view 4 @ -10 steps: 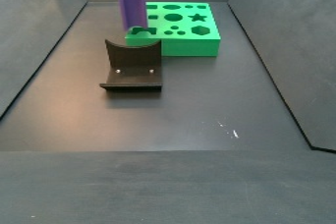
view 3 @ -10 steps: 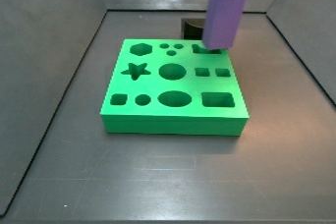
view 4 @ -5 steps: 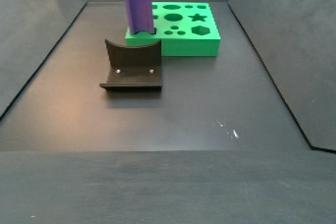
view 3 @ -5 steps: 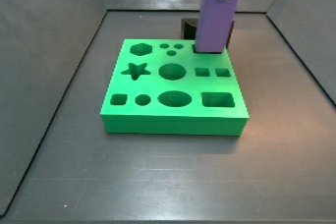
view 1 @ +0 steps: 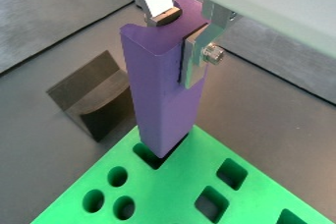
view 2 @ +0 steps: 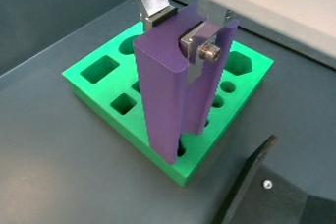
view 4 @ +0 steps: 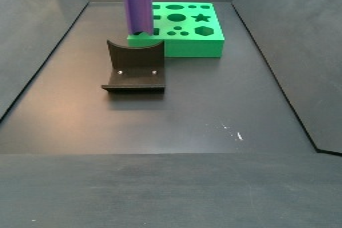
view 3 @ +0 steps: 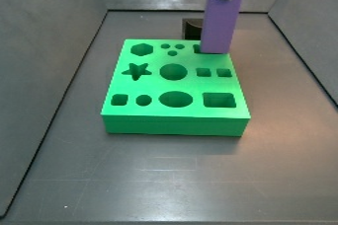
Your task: Insert the arch object.
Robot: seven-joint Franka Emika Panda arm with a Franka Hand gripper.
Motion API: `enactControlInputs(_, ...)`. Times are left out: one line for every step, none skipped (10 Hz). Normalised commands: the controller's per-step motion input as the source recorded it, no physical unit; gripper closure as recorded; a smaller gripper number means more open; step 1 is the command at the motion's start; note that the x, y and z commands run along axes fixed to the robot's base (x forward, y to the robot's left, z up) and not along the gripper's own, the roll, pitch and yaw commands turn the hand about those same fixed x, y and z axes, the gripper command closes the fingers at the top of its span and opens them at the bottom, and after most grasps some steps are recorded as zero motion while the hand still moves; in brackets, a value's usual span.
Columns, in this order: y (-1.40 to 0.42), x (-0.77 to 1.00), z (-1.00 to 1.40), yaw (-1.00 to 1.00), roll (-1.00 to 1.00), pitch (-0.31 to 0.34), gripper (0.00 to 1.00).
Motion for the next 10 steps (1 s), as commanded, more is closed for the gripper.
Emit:
enactControlInputs(0.05,-0.23,-0.01,0.19,-0.09,-0.170,1.00)
enactControlInputs(0.00,-0.06,-0.01,0.27,-0.03,-0.134,1.00)
enactControlInputs(-0.02,-0.05,-0.04,0.26,-0.04,-0.141,1.00)
enactControlInputs(0.00,-0.36,-0.06,0.09,-0.07,-0.199,1.00)
enactControlInputs(0.00,-0.48,-0.08,0.00,-0.10,-0.191,1.00)
enactControlInputs(0.00,-0.36,-0.07,-0.05,-0.05,-0.117,1.00)
enactControlInputs(-0.03,-0.14,-0.07,-0.21,-0.03,-0.051,1.00)
enactControlInputs(-0.16,0.21,-0.07,-0.33,0.00,0.009,1.00)
enactControlInputs(-0.04,0.37,-0.23,-0.16,0.03,0.011,1.00)
enactControlInputs(0.00,0.30,-0.33,0.00,0.03,0.000,1.00)
